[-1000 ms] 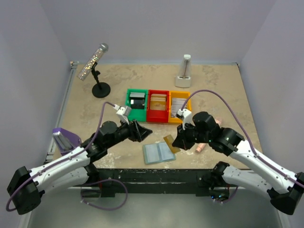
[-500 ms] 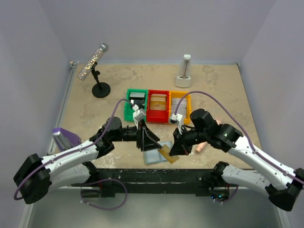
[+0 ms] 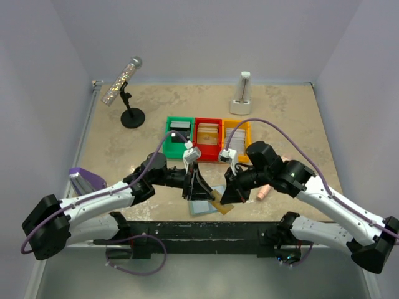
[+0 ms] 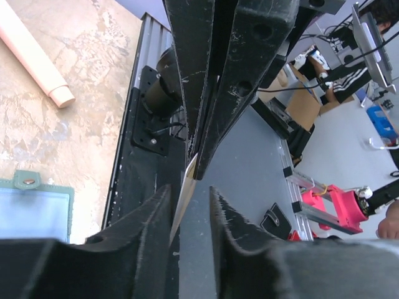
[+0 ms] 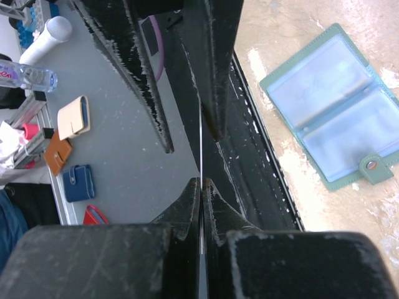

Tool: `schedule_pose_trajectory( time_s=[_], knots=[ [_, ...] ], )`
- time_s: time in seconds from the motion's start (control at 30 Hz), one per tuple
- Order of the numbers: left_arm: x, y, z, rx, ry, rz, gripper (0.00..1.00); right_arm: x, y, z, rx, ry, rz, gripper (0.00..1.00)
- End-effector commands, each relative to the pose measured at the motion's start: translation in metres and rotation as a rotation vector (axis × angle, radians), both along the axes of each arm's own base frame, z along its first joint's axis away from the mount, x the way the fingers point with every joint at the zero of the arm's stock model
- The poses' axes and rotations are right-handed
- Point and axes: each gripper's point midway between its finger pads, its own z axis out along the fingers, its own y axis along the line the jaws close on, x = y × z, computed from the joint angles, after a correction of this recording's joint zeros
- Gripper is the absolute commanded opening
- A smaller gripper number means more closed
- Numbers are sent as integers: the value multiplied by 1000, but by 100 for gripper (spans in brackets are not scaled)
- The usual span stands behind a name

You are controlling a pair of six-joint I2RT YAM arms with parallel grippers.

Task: Take the credit cards out of the card holder
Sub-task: Place the credit card in the storage box.

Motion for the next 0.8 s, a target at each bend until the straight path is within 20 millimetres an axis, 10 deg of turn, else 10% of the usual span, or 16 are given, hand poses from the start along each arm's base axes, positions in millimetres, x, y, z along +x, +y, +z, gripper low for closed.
schedule_pose_trajectory(
  time_s=[0.0,0.3,0.47,0.77],
  knots=[
    [-7,-3,14,-44,-47,-60,28,1,7,22,60,-48,34,0],
    [-9,-6,11,-39,-36,-78,0,2,6,22,50,-52,27,9],
    [-5,-4,8,-46,-42,-35,0,6,3,27,61,-86,-11,26],
    [-2,3,6,-135,-18,36,0,18,6,50,144,-148,-89,26]
  ],
)
